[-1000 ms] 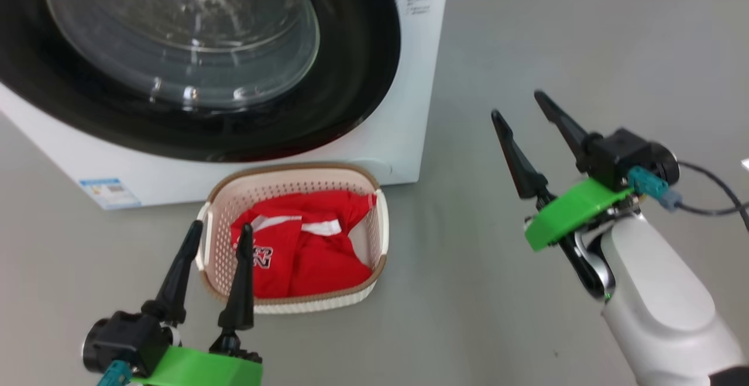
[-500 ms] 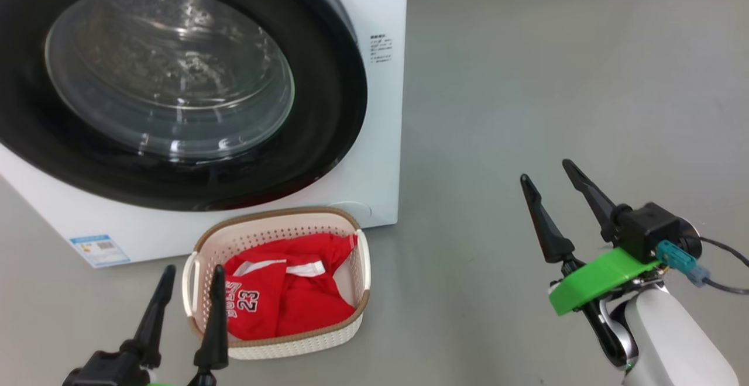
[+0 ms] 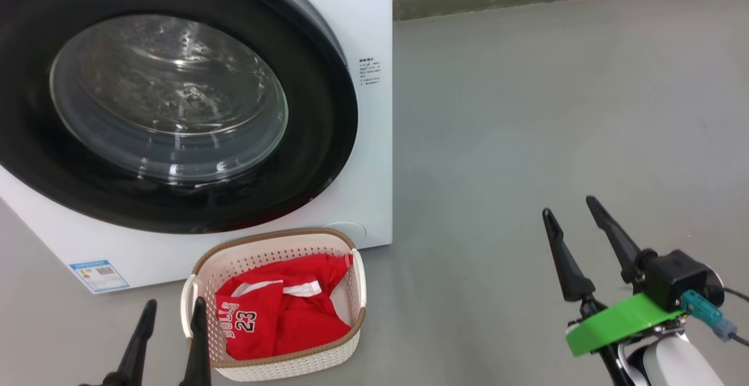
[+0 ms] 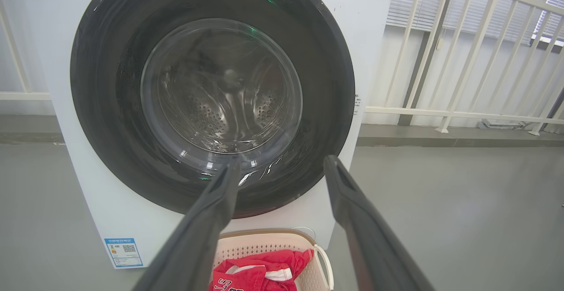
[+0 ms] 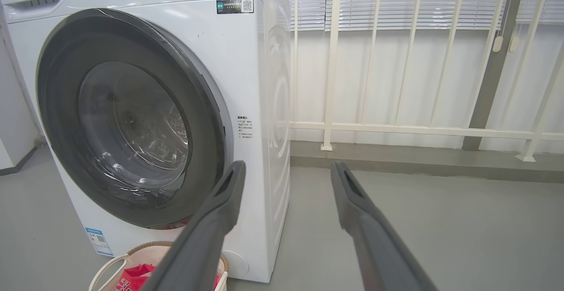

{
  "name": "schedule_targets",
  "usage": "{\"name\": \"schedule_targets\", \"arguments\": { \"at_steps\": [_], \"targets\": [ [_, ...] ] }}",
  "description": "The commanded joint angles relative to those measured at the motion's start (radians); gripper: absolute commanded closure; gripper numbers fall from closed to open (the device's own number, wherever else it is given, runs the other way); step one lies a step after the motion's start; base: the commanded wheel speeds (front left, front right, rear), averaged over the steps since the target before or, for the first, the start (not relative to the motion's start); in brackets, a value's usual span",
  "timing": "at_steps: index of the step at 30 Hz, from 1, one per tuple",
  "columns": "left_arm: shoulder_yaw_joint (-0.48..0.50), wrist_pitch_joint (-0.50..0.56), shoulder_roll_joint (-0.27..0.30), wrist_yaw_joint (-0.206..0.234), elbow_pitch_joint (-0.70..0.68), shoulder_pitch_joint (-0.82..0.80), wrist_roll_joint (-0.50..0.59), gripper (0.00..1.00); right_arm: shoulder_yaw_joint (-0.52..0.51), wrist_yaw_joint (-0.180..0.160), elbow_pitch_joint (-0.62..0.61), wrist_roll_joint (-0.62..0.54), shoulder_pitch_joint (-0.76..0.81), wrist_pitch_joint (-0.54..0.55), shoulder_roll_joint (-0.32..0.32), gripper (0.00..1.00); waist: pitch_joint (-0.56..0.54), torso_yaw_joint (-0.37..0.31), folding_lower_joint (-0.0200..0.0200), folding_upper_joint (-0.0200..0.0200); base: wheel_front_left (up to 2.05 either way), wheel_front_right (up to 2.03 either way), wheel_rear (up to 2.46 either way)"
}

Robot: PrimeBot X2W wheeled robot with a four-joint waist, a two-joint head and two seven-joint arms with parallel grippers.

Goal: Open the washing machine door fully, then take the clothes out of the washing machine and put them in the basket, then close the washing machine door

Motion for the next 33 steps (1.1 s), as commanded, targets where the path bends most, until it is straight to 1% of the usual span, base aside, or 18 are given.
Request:
{"name": "schedule_targets", "arguments": {
  "at_steps": [1,9,19,20,26,29,32,33],
  "targets": [
    [0.041,-0.008,0.014,0.000,-0.031,-0.005,0.012,0.00,0.011,-0.004,-0.038,-0.017,0.012,-0.005,0.001,0.00,-0.009,-0.002,0.0000,0.0000,0.00,0.00,0.00],
    [0.052,-0.008,0.011,-0.002,-0.033,0.027,0.015,0.00,0.008,-0.004,-0.067,-0.024,0.067,-0.005,0.013,0.00,-0.026,-0.007,0.0000,0.0000,0.00,0.00,0.00],
    [0.060,-0.008,0.006,0.009,-0.057,0.045,0.021,0.00,0.009,-0.004,-0.087,-0.027,0.089,-0.005,0.005,0.00,-0.030,-0.005,0.0000,0.0000,0.00,0.00,0.00],
    [0.026,0.000,-0.002,0.006,-0.032,0.062,0.013,1.00,-0.008,0.000,-0.058,-0.019,0.104,0.000,0.019,1.00,-0.030,-0.005,0.0000,0.0000,0.00,0.00,0.00],
    [0.017,0.010,-0.018,0.009,0.036,0.063,0.015,1.00,0.001,0.000,0.009,-0.012,0.144,0.003,0.034,1.00,-0.029,-0.004,0.0000,0.0000,0.00,0.00,0.00],
    [0.022,0.021,-0.018,0.008,0.043,0.055,-0.018,1.00,-0.003,0.000,0.011,0.021,0.140,0.011,0.034,1.00,-0.028,-0.002,0.0005,0.0000,0.00,0.00,0.00],
    [0.022,0.030,-0.017,0.006,0.045,0.050,-0.052,1.00,-0.008,0.000,0.009,0.054,0.139,0.019,0.034,1.00,-0.028,0.002,0.0023,0.0000,0.00,0.00,0.00],
    [0.023,0.033,-0.017,0.005,0.046,0.048,-0.063,1.00,-0.009,0.000,0.008,0.065,0.138,0.022,0.034,1.00,-0.028,0.003,0.0022,0.0000,0.00,0.00,0.00]
  ]
}}
